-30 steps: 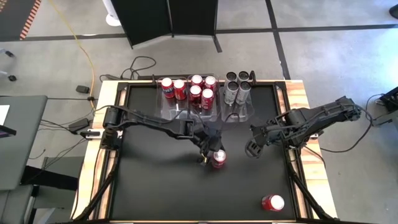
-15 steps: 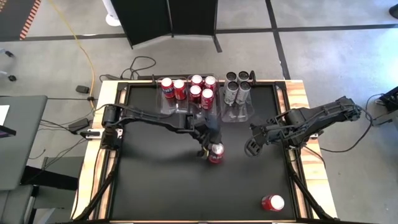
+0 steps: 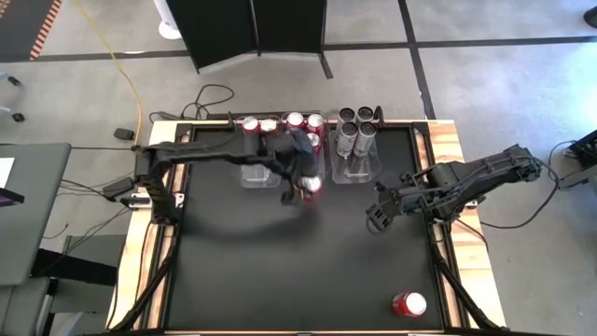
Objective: Sort soda cans
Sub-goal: Put the top red soda can into the left transparent bin
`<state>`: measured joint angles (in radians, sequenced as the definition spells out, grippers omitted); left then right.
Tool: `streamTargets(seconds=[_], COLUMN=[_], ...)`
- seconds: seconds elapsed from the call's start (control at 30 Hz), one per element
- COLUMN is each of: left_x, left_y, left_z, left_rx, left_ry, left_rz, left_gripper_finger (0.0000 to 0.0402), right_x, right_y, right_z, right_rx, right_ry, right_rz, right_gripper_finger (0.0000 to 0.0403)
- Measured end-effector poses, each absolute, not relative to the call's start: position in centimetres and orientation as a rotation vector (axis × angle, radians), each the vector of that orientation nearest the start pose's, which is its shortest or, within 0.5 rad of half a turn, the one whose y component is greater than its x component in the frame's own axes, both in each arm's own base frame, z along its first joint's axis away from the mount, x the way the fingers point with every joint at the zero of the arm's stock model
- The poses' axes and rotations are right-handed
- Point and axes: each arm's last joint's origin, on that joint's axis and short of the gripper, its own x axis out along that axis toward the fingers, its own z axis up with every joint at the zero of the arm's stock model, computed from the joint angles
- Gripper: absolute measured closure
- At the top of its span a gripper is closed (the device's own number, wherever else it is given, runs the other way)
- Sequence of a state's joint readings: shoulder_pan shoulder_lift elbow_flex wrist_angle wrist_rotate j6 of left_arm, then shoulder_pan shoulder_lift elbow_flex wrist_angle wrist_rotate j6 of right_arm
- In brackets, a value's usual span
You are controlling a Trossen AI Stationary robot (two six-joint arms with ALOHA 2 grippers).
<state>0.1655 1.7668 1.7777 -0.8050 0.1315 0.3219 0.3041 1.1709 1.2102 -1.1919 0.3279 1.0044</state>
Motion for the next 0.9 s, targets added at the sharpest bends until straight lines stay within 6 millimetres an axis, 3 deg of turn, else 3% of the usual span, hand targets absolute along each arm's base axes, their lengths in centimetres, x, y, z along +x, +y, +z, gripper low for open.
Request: streamTargets(seconds=[0.23,0.47,0.67,0.9], left_x=[33.2,29.5,27.3,25.5], left_y=[10.2,15.2,18.6,18.9], left_z=[39.7,39.6,37.3,32.7], left_rx=[0.117,0.039,-0.004,-0.055], left_ry=[0.735,0.840,0.888,0.828], left_rz=[0.075,0.223,0.280,0.328], left_gripper_finger=[0.0147,0.0147,0.0147,0.0147], right_x=[19.4,19.7,19.8,19.9], right_y=[4.5,3.8,3.7,3.6], right_z=[33.0,33.1,33.1,33.1], right_rx=[0.527,0.525,0.528,0.533], right_ry=[0.944,0.923,0.915,0.912], right_rz=[-0.575,-0.581,-0.579,-0.581], right_gripper_finger=[0.0020,0.0020,0.0020,0.0020])
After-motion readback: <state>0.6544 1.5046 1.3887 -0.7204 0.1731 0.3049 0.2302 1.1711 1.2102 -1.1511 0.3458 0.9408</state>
